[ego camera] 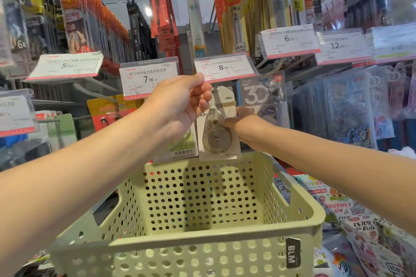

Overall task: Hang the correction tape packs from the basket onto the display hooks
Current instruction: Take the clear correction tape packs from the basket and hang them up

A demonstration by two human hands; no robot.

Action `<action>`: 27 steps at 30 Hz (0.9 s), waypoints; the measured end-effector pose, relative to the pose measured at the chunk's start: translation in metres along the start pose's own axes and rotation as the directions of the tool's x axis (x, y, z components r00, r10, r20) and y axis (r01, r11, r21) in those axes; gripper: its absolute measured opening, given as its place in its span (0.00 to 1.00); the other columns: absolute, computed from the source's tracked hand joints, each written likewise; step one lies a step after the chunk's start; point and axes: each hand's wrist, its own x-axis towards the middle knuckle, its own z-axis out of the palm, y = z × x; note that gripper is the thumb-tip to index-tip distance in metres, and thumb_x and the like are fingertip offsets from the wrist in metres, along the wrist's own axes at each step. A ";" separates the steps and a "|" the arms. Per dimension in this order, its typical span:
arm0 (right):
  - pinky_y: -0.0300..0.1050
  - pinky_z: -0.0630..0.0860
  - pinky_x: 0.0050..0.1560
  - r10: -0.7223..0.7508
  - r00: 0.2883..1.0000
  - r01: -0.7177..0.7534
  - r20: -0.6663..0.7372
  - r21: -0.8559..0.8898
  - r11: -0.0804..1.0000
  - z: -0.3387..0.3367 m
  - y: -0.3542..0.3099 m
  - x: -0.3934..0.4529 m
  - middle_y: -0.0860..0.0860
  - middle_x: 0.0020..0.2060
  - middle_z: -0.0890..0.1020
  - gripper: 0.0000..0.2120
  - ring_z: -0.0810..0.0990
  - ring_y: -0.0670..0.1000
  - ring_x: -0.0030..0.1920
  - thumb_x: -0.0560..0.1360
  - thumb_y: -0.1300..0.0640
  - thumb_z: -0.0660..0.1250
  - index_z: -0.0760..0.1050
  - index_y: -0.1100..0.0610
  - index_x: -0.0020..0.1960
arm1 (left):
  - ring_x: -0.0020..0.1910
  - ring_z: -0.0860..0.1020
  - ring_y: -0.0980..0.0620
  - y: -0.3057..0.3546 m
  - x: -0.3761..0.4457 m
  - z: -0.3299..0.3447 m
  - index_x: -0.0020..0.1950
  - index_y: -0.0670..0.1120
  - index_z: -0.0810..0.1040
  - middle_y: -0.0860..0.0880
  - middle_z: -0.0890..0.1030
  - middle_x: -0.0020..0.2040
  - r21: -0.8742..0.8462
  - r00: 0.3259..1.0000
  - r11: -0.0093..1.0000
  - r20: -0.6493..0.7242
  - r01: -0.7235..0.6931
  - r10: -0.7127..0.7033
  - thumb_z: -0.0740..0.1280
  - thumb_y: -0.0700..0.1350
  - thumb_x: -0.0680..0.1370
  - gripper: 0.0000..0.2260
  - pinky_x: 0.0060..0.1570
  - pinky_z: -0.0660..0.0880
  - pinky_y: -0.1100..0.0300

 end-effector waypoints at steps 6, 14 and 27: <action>0.56 0.75 0.57 0.052 0.997 -0.057 -0.059 -0.079 0.995 0.010 -0.007 0.010 0.62 0.61 0.76 0.25 0.76 0.63 0.59 0.73 0.54 0.64 0.67 0.61 0.67 | 0.21 0.73 0.58 -0.001 -0.001 -0.001 0.40 0.42 0.72 0.51 0.76 0.22 0.029 1.000 0.999 0.004 -0.018 0.018 0.63 0.39 0.79 0.07 0.23 0.70 0.70; 0.48 0.71 0.48 0.020 0.993 -0.034 -0.118 -0.115 0.993 0.012 -0.012 0.005 0.62 0.59 0.77 0.19 0.76 0.59 0.54 0.76 0.60 0.60 0.68 0.64 0.65 | 0.21 0.73 0.58 -0.001 -0.001 -0.002 0.41 0.42 0.72 0.51 0.76 0.23 0.040 1.000 0.999 0.007 -0.031 0.031 0.63 0.39 0.79 0.07 0.23 0.70 0.69; 0.45 0.72 0.53 0.009 0.987 -0.054 -0.163 -0.279 0.959 0.013 -0.018 -0.006 0.59 0.63 0.76 0.22 0.76 0.58 0.61 0.79 0.60 0.59 0.60 0.63 0.71 | 0.21 0.73 0.57 -0.002 -0.005 0.000 0.40 0.43 0.72 0.51 0.76 0.22 0.063 0.999 0.997 -0.006 -0.048 0.048 0.63 0.38 0.79 0.07 0.23 0.71 0.69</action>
